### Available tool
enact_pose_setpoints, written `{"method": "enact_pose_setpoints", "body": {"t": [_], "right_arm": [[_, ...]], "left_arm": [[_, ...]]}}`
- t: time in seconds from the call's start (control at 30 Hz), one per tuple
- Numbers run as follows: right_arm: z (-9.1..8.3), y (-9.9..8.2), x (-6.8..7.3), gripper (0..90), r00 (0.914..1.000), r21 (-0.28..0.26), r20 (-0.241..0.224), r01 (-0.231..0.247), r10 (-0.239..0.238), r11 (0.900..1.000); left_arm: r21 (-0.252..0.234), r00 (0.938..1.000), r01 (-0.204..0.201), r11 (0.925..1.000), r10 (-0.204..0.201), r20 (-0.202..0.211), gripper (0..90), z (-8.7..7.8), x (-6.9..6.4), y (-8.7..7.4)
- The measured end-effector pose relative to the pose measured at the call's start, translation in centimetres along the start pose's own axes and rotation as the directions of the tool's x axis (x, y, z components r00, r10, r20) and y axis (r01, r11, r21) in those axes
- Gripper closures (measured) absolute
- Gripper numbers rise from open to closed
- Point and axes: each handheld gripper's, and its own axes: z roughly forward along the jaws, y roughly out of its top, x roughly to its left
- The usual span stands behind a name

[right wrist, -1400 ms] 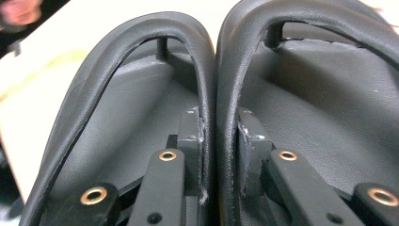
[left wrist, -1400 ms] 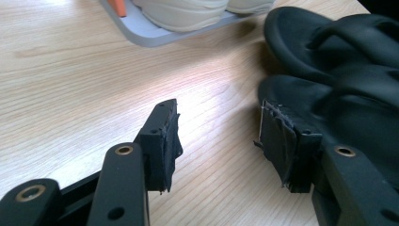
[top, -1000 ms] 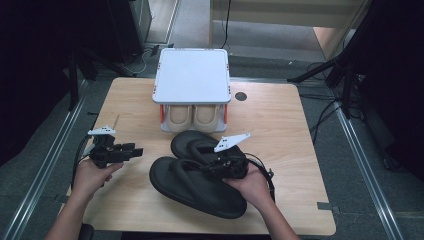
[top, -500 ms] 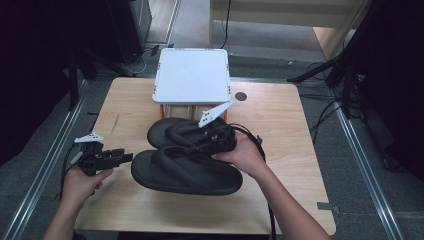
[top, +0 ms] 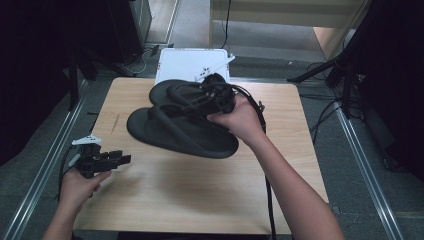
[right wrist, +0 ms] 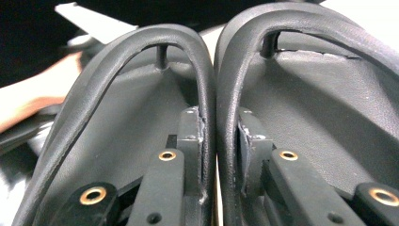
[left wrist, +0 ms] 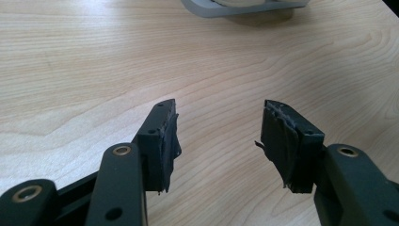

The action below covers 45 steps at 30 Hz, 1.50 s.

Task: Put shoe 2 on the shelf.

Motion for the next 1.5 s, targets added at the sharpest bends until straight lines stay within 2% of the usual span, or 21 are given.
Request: {"method": "enact_pose_setpoints", "body": {"t": [0.07,0.13,0.23,0.3,0.4,0.47,0.53,0.57,0.6,0.7,0.73,0.77,0.93,0.97,1.0,1.03,1.1,1.2,1.3,1.43,1.5], "right_arm": [[0.1,0.5,-0.9,75.4,0.9963,-0.007,0.076,-0.040,0.041,0.9992],[0.3,1.0,-1.8,75.4,0.9860,-0.022,0.140,-0.088,0.091,0.9959],[0.8,1.8,-3.2,75.5,0.9589,-0.046,0.226,-0.166,0.172,0.9851],[1.3,2.4,-4.0,75.5,0.9397,-0.067,0.273,-0.194,0.205,0.9787],[2.1,3.2,-5.4,75.5,0.8996,-0.108,0.340,-0.252,0.274,0.9617],[2.6,3.7,-6.3,75.6,0.8684,-0.143,0.366,-0.303,0.335,0.9422],[3.2,4.2,-7.3,75.5,0.8473,-0.167,0.383,-0.329,0.368,0.9296],[3.4,4.4,-7.8,75.6,0.8314,-0.179,0.393,-0.350,0.393,0.9193],[3.8,4.7,-8.1,75.5,0.8202,-0.185,0.409,-0.355,0.400,0.9163],[4.7,5.4,-8.8,75.5,0.7695,-0.217,0.454,-0.394,0.450,0.8931],[5.1,5.6,-9.0,75.5,0.7443,-0.235,0.471,-0.412,0.474,0.8805],[5.4,5.8,-9.1,75.4,0.7259,-0.250,0.484,-0.421,0.489,0.8720],[6.9,6.3,-9.7,75.4,0.6274,-0.354,0.491,-0.491,0.605,0.7962],[7.2,6.4,-9.8,75.4,0.6045,-0.371,0.491,-0.506,0.627,0.7785],[7.5,6.5,-9.9,75.4,0.5920,-0.382,0.490,-0.514,0.640,0.7682],[7.8,6.5,-10.0,75.3,0.5814,-0.392,0.488,-0.521,0.651,0.7587],[8.3,6.7,-10.2,75.3,0.5682,-0.402,0.494,-0.522,0.658,0.7522],[8.7,7.0,-10.3,75.1,0.5348,-0.430,0.503,-0.526,0.679,0.7334],[9.0,7.4,-10.6,74.8,0.5154,-0.447,0.497,-0.538,0.698,0.7149],[9.4,7.7,-10.7,74.7,0.5009,-0.451,0.518,-0.530,0.694,0.7187],[9.4,7.8,-10.6,74.8,0.4821,-0.460,0.534,-0.523,0.694,0.7174]], "left_arm": [[0.007,1.0000,-0.007,1.0000,0.007,0.006,46.7,0.2,-0.1,0.1],[0.006,0.9999,-0.012,0.9999,0.012,0.006,46.7,0.4,-0.2,0.2],[0.009,0.9998,-0.016,0.9998,0.016,0.015,46.7,0.7,-0.3,0.4],[0.012,0.9995,-0.025,0.9996,0.025,0.019,46.7,0.9,-0.3,0.5],[0.014,0.9993,-0.026,0.9996,0.026,0.027,46.7,1.1,-0.5,0.7],[0.013,0.9989,-0.033,0.9994,0.033,0.034,46.7,1.2,-0.6,0.7],[0.017,0.9987,-0.035,0.9993,0.034,0.039,46.7,1.3,-0.7,0.8],[0.016,0.9984,-0.040,0.9991,0.039,0.041,46.7,1.4,-0.7,0.8],[0.017,0.9982,-0.040,0.9991,0.039,0.046,46.7,1.4,-0.7,0.9],[0.019,0.9977,-0.044,0.9988,0.043,0.052,46.7,1.5,-0.7,1.0],[0.020,0.9976,-0.045,0.9988,0.044,0.054,46.7,1.6,-0.7,1.0],[0.022,0.9974,-0.045,0.9987,0.044,0.058,46.7,1.6,-0.8,1.0],[0.023,0.9963,-0.055,0.9982,0.053,0.067,46.7,1.8,-0.9,1.1],[0.020,0.9964,-0.053,0.9984,0.051,0.068,46.7,1.8,-0.9,1.1],[0.023,0.9960,-0.056,0.9982,0.054,0.070,46.7,1.8,-1.0,1.1],[0.023,0.9958,-0.058,0.9981,0.056,0.072,46.7,1.8,-0.9,1.1],[0.020,0.9958,-0.056,0.9983,0.054,0.074,46.7,1.8,-1.0,1.2],[0.021,0.9958,-0.058,0.9981,0.056,0.073,46.7,1.9,-0.9,1.2],[0.020,0.9952,-0.059,0.9981,0.057,0.079,46.7,1.9,-1.0,1.2],[0.024,0.9952,-0.059,0.9980,0.057,0.080,46.7,2.0,-0.9,1.2],[0.028,0.9952,-0.060,0.9978,0.057,0.080,46.7,1.9,-0.9,1.2]]}}
